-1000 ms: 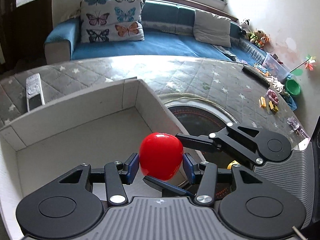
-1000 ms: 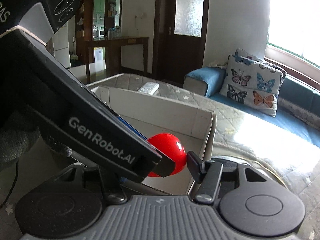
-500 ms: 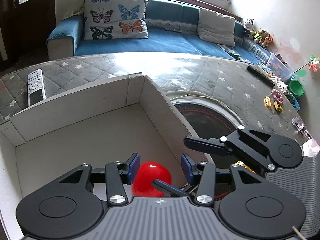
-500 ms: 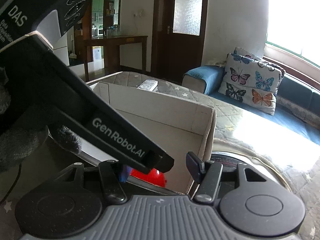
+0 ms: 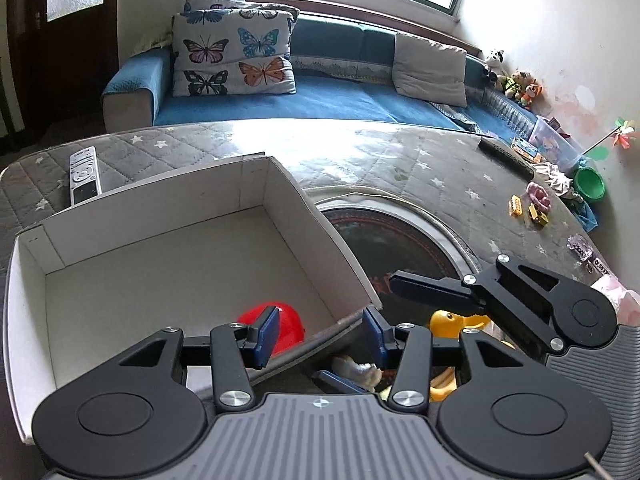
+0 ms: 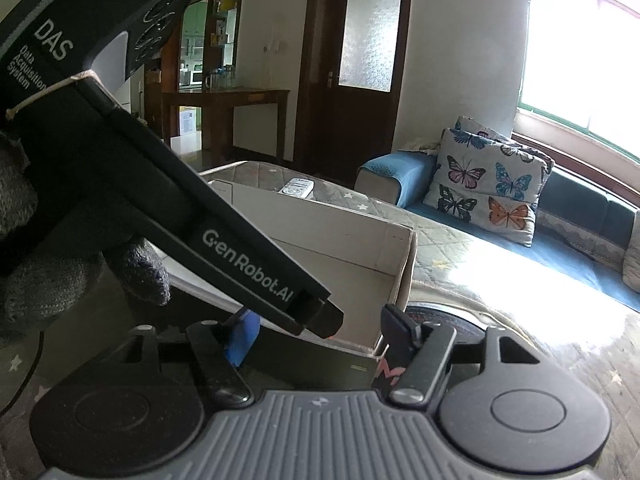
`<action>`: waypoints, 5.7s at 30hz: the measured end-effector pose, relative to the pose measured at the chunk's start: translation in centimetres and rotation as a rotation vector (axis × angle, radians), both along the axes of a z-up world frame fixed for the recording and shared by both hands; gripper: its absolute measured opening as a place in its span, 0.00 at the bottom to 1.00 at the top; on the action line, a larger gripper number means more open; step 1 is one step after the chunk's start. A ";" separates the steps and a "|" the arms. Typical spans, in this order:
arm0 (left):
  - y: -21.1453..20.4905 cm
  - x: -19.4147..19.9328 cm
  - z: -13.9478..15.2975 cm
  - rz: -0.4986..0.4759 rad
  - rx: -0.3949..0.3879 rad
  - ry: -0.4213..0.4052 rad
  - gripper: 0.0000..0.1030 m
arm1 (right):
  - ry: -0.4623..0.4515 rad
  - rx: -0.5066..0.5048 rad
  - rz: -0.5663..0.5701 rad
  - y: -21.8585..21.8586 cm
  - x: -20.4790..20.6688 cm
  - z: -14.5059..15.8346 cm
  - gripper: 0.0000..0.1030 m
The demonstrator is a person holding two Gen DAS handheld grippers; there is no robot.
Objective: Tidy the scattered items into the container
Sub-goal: 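Lower the red ball into the box and open the left gripper, then withdraw the left tool and move the right tool to the yellow chick, then close the right gripper on the yellow plush chick and lift it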
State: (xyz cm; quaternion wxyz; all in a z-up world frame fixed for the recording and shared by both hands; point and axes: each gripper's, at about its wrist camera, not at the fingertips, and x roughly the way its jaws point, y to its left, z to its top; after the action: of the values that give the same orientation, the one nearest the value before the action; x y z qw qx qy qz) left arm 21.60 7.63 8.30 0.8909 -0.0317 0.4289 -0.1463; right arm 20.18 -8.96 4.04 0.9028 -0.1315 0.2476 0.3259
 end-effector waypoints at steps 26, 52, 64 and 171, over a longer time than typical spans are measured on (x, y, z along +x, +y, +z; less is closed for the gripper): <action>-3.8 -8.3 -0.8 0.120 0.049 -0.038 0.47 | 0.069 0.037 -0.131 -4.7 -7.1 -1.5 0.80; -5.5 -12.5 -2.6 0.189 0.072 -0.025 0.47 | 0.151 0.042 -0.191 -6.4 -10.2 -3.8 0.80; -5.9 -13.4 -3.4 0.208 0.083 -0.010 0.47 | 0.168 0.044 -0.192 -6.5 -11.1 -4.2 0.83; -5.9 -1.3 -4.7 0.093 0.008 0.155 0.45 | 0.286 0.052 -0.175 -4.4 -5.1 -6.5 0.55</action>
State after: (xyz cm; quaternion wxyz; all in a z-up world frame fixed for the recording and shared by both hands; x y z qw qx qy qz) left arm 20.35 1.74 3.57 0.8610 -0.0590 0.4951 -0.1004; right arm 15.10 -13.41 -2.46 0.8865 -0.0383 0.3755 0.2678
